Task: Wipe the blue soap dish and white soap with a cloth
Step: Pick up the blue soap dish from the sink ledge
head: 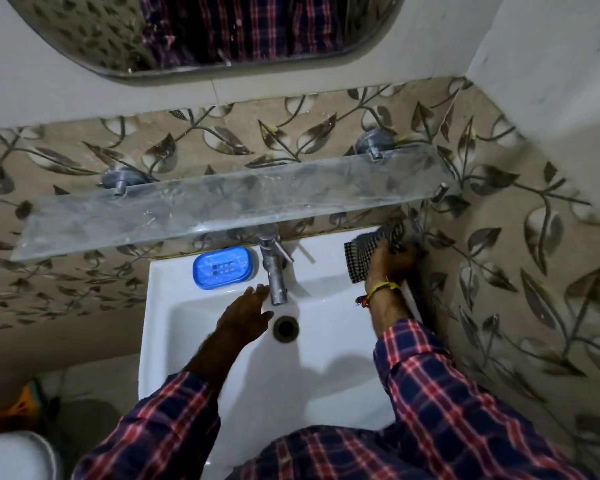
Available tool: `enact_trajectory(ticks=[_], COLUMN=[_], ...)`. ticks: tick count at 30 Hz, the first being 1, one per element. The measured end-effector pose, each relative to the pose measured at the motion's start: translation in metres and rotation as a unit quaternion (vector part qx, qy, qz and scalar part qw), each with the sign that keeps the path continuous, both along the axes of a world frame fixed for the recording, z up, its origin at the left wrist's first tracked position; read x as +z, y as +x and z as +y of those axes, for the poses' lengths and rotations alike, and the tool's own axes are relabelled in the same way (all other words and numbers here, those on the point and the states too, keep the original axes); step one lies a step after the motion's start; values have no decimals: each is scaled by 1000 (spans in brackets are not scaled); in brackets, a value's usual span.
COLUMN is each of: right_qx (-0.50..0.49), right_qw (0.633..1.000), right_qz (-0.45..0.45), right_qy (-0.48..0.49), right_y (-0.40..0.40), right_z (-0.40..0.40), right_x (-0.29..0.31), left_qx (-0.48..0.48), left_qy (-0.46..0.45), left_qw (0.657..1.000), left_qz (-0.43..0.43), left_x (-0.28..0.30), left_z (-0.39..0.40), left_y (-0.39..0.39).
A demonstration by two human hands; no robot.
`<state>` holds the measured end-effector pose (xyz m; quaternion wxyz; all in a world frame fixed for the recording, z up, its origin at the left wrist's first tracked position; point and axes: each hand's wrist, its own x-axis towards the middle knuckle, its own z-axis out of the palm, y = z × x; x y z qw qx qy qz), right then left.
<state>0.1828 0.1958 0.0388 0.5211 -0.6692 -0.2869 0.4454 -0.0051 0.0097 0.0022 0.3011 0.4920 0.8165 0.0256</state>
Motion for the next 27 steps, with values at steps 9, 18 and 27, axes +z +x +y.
enact_trajectory(ticks=[9,18,27], right_qx=[203,151,188], right_qw=[907,964,965], right_qz=[350,178,166], right_qy=[-117,-127,-73], right_y=[19,-17,-54], right_z=[-78,-179,-196], right_x=[31,19,33], left_qx=[159,91,58], left_qy=[314,252,319], left_qw=[936,958,939], left_qz=[18,-99,-115], left_x=[31,14,3], left_z=[-63,-41,-24], left_y=[-36,-122,-136])
